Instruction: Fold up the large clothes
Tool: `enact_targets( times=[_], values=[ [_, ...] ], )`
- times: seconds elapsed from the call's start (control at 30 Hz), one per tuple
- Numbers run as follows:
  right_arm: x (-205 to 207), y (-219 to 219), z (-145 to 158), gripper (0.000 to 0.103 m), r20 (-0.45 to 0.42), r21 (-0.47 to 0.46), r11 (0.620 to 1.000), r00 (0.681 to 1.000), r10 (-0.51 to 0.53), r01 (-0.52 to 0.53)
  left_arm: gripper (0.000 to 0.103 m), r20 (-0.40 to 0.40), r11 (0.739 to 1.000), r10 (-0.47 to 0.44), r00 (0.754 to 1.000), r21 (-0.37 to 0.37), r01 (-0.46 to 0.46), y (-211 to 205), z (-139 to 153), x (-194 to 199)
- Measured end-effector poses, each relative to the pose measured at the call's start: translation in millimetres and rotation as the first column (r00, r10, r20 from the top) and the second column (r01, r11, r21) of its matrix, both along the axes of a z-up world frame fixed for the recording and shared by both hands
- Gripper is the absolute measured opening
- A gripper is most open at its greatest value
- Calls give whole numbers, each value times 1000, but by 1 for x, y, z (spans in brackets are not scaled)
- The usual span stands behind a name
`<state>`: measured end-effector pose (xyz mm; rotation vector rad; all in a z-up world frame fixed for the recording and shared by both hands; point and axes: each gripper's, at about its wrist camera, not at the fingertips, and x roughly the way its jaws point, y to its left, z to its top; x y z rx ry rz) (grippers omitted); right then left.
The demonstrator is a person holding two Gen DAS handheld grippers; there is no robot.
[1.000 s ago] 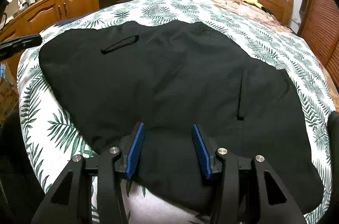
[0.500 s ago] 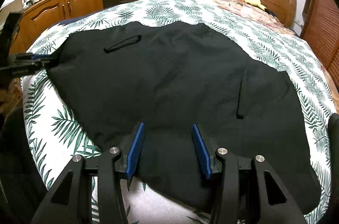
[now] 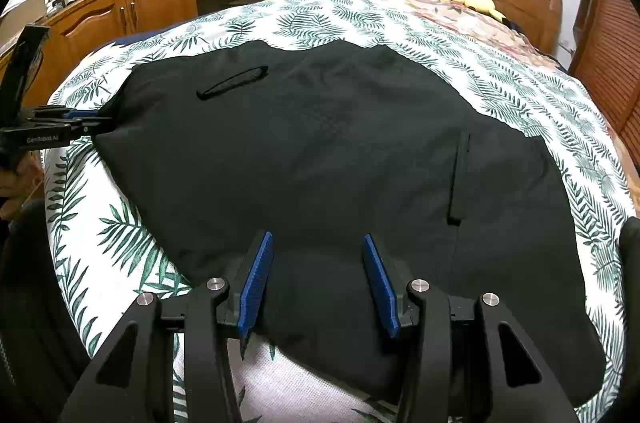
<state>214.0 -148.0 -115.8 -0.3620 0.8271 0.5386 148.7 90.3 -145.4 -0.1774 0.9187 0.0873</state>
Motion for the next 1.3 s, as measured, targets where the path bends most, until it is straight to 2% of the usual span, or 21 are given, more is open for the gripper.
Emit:
enact_targets(
  times=[0.07, 0.13, 0.2, 0.37, 0.47, 0.63, 0.83, 1.0, 1.1, 1.3],
  values=[
    [-1, 0, 1, 49, 2, -1, 1000, 1000, 5, -5, 12, -3, 999, -20, 1000, -25, 20, -1, 4, 1],
    [-2, -3, 3, 49, 0, 9, 1000, 1000, 10, -10, 9, 30, 1000, -15, 999, 7, 15, -6, 18, -2],
    [-3, -9, 5, 49, -3, 23, 1000, 1000, 10, -10, 7, 60, 998, -29, 998, 51, 26, -16, 37, -1],
    [-10, -30, 14, 49, 32, 42, 999, 999, -32, 30, 5, 177, 995, -79, 981, 74, 67, -46, 96, 2],
    [-13, -53, 21, 49, 46, 67, 995, 996, -82, 79, 5, 230, 988, -140, 963, 93, 122, -75, 130, 10],
    [-22, -95, 27, 49, 56, 93, 983, 984, -167, 161, 5, 278, 962, -264, 924, 145, 231, -138, 164, 23],
    [-38, -139, 31, 49, 59, 128, 962, 967, -249, 240, 4, 286, 910, -409, 867, 191, 367, -219, 176, 41],
    [-47, -165, 33, 49, 50, 140, 952, 958, -281, 272, 4, 278, 860, -510, 814, 175, 480, -279, 177, 53],
    [-50, -173, 33, 49, 45, 133, 949, 955, -293, 285, 4, 256, 844, -536, 804, 158, 512, -298, 165, 58],
    [-59, -186, 36, 49, 40, 138, 943, 950, -310, 302, 4, 201, 833, -552, 809, 89, 546, -314, 139, 68]
  ],
)
